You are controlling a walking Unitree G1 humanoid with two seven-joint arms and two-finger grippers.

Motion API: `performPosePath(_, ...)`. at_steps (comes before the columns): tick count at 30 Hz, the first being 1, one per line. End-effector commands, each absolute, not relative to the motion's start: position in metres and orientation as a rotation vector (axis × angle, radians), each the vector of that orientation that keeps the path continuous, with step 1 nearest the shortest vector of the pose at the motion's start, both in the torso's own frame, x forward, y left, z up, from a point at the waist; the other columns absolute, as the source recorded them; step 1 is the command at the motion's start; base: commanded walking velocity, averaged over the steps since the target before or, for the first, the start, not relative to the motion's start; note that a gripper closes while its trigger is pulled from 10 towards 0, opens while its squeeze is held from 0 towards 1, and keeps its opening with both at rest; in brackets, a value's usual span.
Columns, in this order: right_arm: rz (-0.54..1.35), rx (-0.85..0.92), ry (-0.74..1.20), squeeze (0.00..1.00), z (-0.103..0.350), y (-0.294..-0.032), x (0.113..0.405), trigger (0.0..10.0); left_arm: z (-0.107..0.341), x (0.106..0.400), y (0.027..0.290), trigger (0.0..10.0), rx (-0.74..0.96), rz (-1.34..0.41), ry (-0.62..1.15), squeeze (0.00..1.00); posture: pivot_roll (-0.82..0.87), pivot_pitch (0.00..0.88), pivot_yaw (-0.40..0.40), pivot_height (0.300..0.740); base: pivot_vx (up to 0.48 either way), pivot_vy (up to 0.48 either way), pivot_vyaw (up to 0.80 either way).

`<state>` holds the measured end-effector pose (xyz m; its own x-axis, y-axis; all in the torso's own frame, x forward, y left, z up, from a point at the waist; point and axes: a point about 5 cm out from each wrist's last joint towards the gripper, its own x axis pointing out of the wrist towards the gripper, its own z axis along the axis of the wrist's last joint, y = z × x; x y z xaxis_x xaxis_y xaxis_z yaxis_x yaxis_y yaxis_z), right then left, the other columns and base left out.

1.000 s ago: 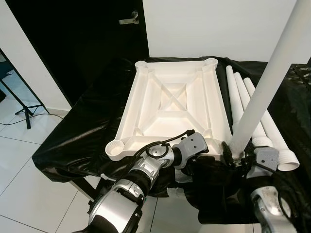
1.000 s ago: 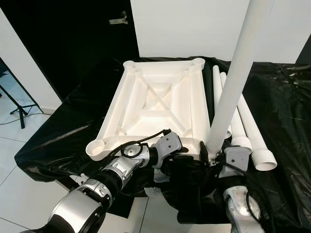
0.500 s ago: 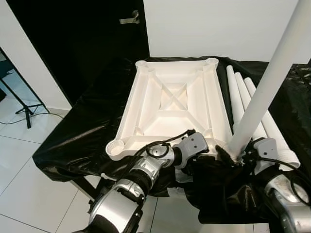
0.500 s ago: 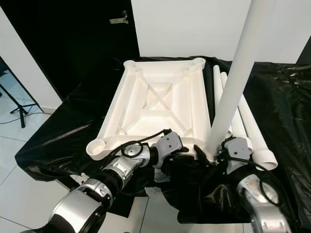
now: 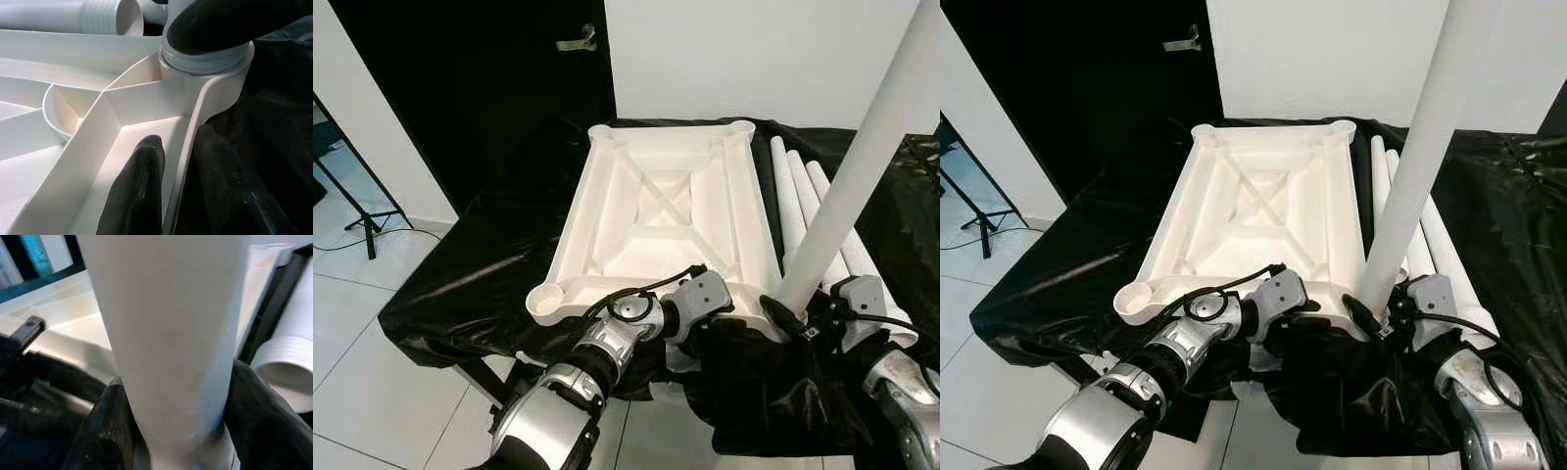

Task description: Building children table

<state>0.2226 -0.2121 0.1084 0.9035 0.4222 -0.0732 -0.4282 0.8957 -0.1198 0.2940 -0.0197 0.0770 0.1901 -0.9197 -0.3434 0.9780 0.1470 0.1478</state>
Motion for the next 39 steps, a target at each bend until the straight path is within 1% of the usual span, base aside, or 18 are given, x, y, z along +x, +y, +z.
performPosePath(1,0.504,0.044,0.043,0.00,0.092,-0.169,0.209,0.0,0.037,0.278,-0.006,10.0,0.385,-1.318,0.402,0.00,0.07,0.000,0.041,0.740,0.000,0.000,0.00)
performPosePath(2,0.504,0.044,0.043,0.00,0.092,-0.169,0.209,0.0,0.037,0.278,-0.006,10.0,0.385,-1.318,0.402,0.00,0.07,0.000,0.041,0.740,0.000,0.000,0.00)
performPosePath(3,0.403,0.101,-0.016,0.00,0.096,-0.170,0.210,0.0,0.037,0.278,-0.006,10.0,0.387,-1.318,0.403,0.00,0.07,0.000,0.041,0.740,0.000,0.000,0.00)
performPosePath(6,0.403,0.101,-0.016,0.00,0.096,-0.170,0.210,0.0,0.037,0.278,-0.006,10.0,0.387,-1.318,0.403,0.00,0.07,0.000,0.041,0.740,0.000,0.000,0.00)
performPosePath(9,0.146,0.164,-0.096,0.00,0.098,-0.184,0.214,0.0,0.036,0.277,-0.006,10.0,0.390,-1.323,0.405,0.00,0.06,0.000,0.046,0.740,0.000,0.000,0.00)
performPosePath(13,0.117,0.159,-0.102,0.00,0.098,-0.184,0.216,0.2,0.036,0.277,-0.007,10.0,0.392,-1.327,0.405,0.00,0.06,0.000,0.047,0.740,0.000,0.000,0.00)
performPosePath(15,0.131,0.139,-0.096,0.00,0.098,-0.182,0.216,10.0,0.036,0.277,-0.008,10.0,0.392,-1.330,0.403,0.00,0.06,0.000,0.049,0.740,0.000,0.000,0.00)
performPosePath(19,0.148,0.109,-0.089,0.00,0.099,-0.182,0.217,10.0,0.037,0.277,-0.008,10.0,0.393,-1.331,0.402,0.00,0.06,0.000,0.051,0.740,0.000,0.000,0.00)
performPosePath(20,0.167,0.076,-0.090,1.00,0.100,-0.183,0.219,10.0,0.036,0.277,-0.008,10.0,0.395,-1.332,0.403,0.00,0.05,0.000,0.052,0.740,0.000,0.000,0.00)
performPosePath(22,0.193,0.043,-0.100,1.00,0.103,-0.186,0.222,10.0,0.036,0.277,-0.007,10.0,0.397,-1.332,0.404,0.00,0.06,0.000,0.052,0.740,0.000,0.000,0.00)
performPosePath(23,0.222,-0.003,-0.109,0.00,0.109,-0.191,0.227,10.0,0.036,0.278,-0.006,10.0,0.399,-1.330,0.405,0.00,0.06,0.000,0.049,0.740,0.000,0.000,0.00)
performPosePath(30,0.305,-0.097,-0.107,0.00,0.121,-0.203,0.237,10.0,0.036,0.277,-0.006,10.0,0.397,-1.326,0.407,0.00,0.07,0.000,0.044,0.740,0.000,0.000,0.00)
performPosePath(32,0.415,-0.139,-0.061,0.00,0.117,-0.201,0.234,10.0,0.035,0.276,-0.006,10.0,0.392,-1.326,0.408,0.00,0.07,0.000,0.044,0.740,0.000,0.000,0.00)
performPosePath(33,0.454,-0.144,-0.041,0.00,0.115,-0.201,0.232,4.1,0.034,0.276,-0.006,10.0,0.391,-1.325,0.409,0.00,0.07,0.000,0.044,0.740,0.000,0.000,0.00)
performPosePath(34,0.454,-0.144,-0.041,0.00,0.115,-0.201,0.232,4.1,0.034,0.276,-0.006,10.0,0.391,-1.325,0.409,0.00,0.07,0.000,0.044,0.740,0.000,0.000,0.00)
performPosePath(35,0.483,-0.142,-0.024,0.00,0.113,-0.200,0.230,1.1,0.034,0.276,-0.005,10.0,0.391,-1.325,0.410,0.00,0.07,0.000,0.043,0.740,0.000,0.000,0.00)
performPosePath(36,0.511,-0.135,-0.001,0.00,0.111,-0.200,0.228,0.0,0.034,0.276,-0.005,10.0,0.391,-1.324,0.412,0.00,0.07,0.000,0.044,0.740,0.000,0.000,0.00)
performPosePath(39,0.538,-0.128,0.023,0.00,0.108,-0.200,0.225,0.0,0.033,0.276,-0.004,10.0,0.392,-1.322,0.414,0.00,0.07,0.000,0.044,0.740,0.000,0.000,0.00)
